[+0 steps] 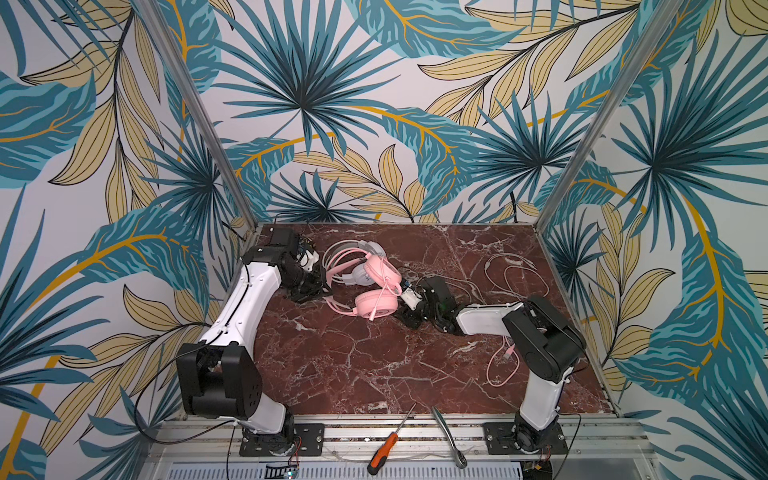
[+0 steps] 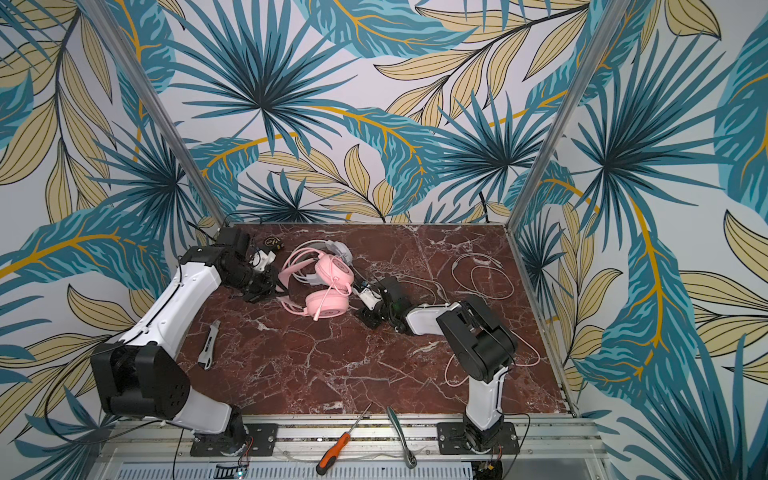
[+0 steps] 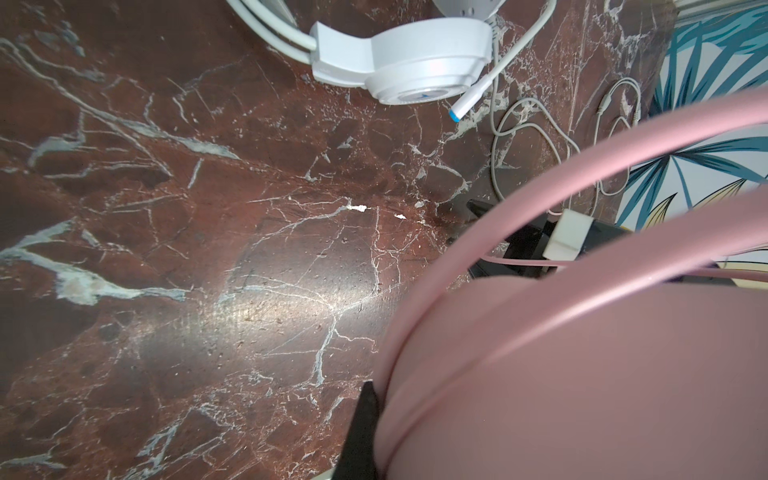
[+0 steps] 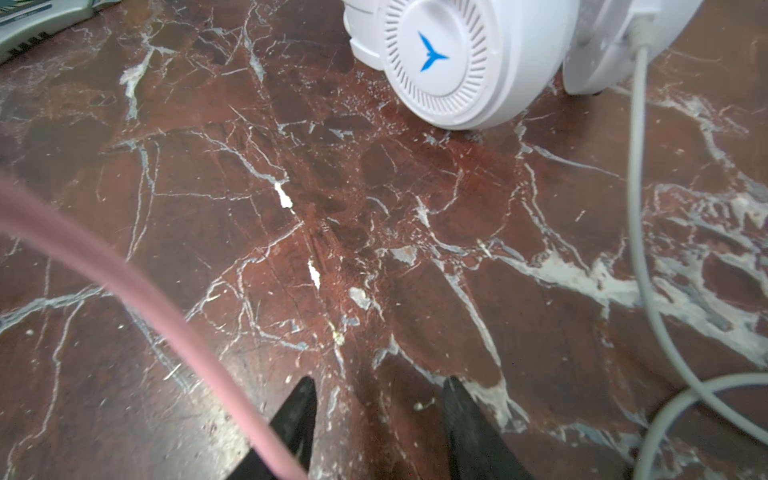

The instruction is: Wrap the headphones

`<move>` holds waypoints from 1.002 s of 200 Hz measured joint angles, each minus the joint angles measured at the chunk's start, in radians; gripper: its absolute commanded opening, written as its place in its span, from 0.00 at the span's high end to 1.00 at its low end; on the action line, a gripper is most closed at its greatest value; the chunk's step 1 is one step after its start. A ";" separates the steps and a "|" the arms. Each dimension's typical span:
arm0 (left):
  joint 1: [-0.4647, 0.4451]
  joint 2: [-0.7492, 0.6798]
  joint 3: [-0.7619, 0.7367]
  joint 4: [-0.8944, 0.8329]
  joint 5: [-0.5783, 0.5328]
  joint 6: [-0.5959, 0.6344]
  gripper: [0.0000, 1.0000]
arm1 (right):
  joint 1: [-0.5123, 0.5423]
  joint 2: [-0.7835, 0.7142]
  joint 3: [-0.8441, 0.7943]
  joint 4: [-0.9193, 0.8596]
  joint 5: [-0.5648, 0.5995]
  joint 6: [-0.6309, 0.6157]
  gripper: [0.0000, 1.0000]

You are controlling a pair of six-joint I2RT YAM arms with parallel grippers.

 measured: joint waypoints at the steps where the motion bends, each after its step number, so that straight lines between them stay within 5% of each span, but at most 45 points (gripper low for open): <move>1: 0.000 0.000 0.001 0.000 0.000 0.000 1.00 | 0.000 0.000 0.000 0.000 -0.001 0.001 0.57; 47: 0.000 0.000 0.022 -0.001 -0.005 -0.002 1.00 | 0.000 0.000 -0.049 -0.005 -0.044 0.016 0.64; 79: 0.001 0.002 0.022 -0.002 -0.021 -0.010 1.00 | 0.000 -0.022 -0.083 -0.012 -0.061 0.031 0.78; 127: 0.009 0.009 0.022 -0.003 -0.050 -0.027 1.00 | 0.000 -0.060 -0.139 -0.005 -0.080 0.056 0.82; 151: 0.013 0.010 0.022 -0.003 -0.063 -0.039 1.00 | 0.000 -0.074 -0.172 0.020 -0.084 0.071 0.80; 173: 0.014 0.011 0.022 -0.004 -0.072 -0.053 1.00 | 0.000 -0.086 -0.188 0.030 -0.082 0.094 0.68; 200: 0.017 0.018 0.022 -0.004 -0.079 -0.069 1.00 | 0.000 -0.112 -0.222 0.042 -0.075 0.109 0.69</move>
